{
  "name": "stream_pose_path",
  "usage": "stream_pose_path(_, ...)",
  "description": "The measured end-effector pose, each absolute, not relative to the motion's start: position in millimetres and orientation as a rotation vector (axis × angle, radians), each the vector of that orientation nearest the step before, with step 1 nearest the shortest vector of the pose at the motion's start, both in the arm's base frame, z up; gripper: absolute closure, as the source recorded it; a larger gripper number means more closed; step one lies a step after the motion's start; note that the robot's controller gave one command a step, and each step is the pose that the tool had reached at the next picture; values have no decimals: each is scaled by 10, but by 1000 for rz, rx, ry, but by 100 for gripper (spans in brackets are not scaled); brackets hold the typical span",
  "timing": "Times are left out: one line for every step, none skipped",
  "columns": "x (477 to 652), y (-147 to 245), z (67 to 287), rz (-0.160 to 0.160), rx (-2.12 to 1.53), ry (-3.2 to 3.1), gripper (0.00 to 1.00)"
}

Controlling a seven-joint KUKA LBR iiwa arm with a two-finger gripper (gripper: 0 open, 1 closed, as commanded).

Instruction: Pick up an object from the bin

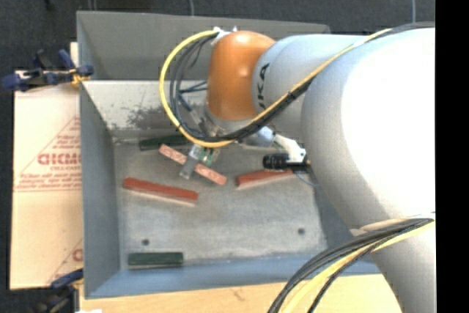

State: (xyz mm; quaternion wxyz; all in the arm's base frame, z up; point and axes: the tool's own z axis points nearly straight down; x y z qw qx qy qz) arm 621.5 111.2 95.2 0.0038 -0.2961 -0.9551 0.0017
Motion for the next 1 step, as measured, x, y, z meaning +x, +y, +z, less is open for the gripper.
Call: stream_pose_path(6244, 1116, 1150, -3, -930, -3003, 100)
